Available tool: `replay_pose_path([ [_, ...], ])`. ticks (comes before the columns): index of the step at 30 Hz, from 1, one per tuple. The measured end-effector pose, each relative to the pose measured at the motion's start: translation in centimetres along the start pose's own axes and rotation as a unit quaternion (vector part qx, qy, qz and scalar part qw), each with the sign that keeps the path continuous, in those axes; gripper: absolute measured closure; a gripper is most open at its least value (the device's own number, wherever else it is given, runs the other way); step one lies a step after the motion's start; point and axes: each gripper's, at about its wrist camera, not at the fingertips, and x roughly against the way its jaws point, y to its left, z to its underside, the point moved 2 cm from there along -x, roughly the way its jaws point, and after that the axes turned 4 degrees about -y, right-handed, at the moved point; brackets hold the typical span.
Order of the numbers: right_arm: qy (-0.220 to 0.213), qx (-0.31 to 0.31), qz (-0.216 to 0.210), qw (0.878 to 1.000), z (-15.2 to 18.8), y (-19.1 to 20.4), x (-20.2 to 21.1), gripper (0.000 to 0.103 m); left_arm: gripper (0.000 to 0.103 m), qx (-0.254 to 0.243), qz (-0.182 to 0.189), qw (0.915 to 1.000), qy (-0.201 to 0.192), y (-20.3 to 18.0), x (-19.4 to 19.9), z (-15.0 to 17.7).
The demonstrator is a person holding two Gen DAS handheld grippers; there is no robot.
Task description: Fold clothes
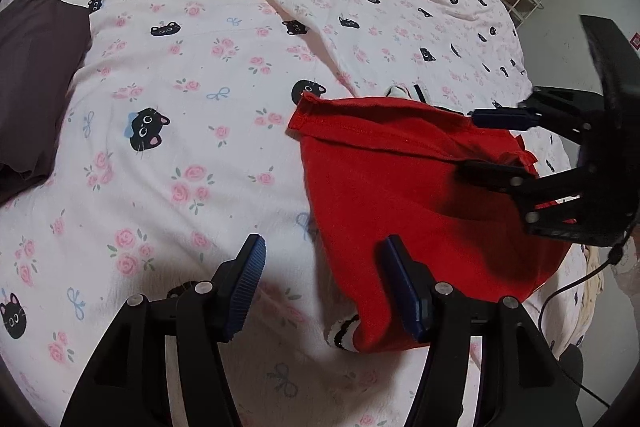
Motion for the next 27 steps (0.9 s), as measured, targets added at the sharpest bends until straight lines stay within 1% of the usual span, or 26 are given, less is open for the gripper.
replay_pose_path([
  [4,0.031,0.044,0.014,0.998,-0.5,0.8,-2.1,0.056,0.047,0.005,0.004,1.0,0.002,0.0,0.0,-0.1],
  [6,0.04,0.047,0.045,0.997,-0.9,0.0,-2.9,0.056,0.047,0.006,0.006,1.0,0.002,0.0,0.1,-0.2],
  [7,0.04,0.038,0.061,0.997,-1.2,-0.8,-3.1,0.056,0.047,0.006,0.007,1.0,0.002,0.0,0.1,-0.2],
  [9,0.039,0.004,0.117,0.992,-1.9,-3.4,-3.6,0.056,0.047,0.007,0.008,0.9999,0.001,0.1,0.1,-0.2],
  [13,0.029,-0.073,0.151,0.985,-2.6,-7.8,-3.4,0.056,0.047,0.011,0.01,0.9999,0.001,0.1,0.1,-0.2],
  [16,0.027,-0.083,0.136,0.987,-2.5,-8.6,-2.9,0.056,0.047,0.011,0.012,0.9999,0.0,0.1,0.1,-0.2],
  [20,0.021,-0.043,0.082,0.995,-1.4,-7.6,-1.5,0.056,0.047,0.01,0.015,0.9998,-0.002,-0.1,0.2,-0.3],
  [22,0.023,-0.023,0.067,0.997,-0.7,-6.7,-0.9,0.056,0.047,0.01,0.016,0.9998,-0.003,-0.2,0.1,-0.4],
  [23,0.024,-0.017,0.052,0.998,-0.2,-6.3,-0.6,0.057,0.047,0.009,0.017,0.9998,-0.003,-0.3,0.1,-0.5],
  [24,0.024,-0.013,0.033,0.999,0.4,-5.8,-0.1,0.062,0.047,0.009,0.017,0.9998,-0.004,-0.4,0.1,-0.5],
  [27,0.031,-0.006,0.0,1.0,1.4,-5.4,0.3,0.071,0.047,0.007,0.017,0.9998,-0.005,-0.6,0.1,-0.6],
])
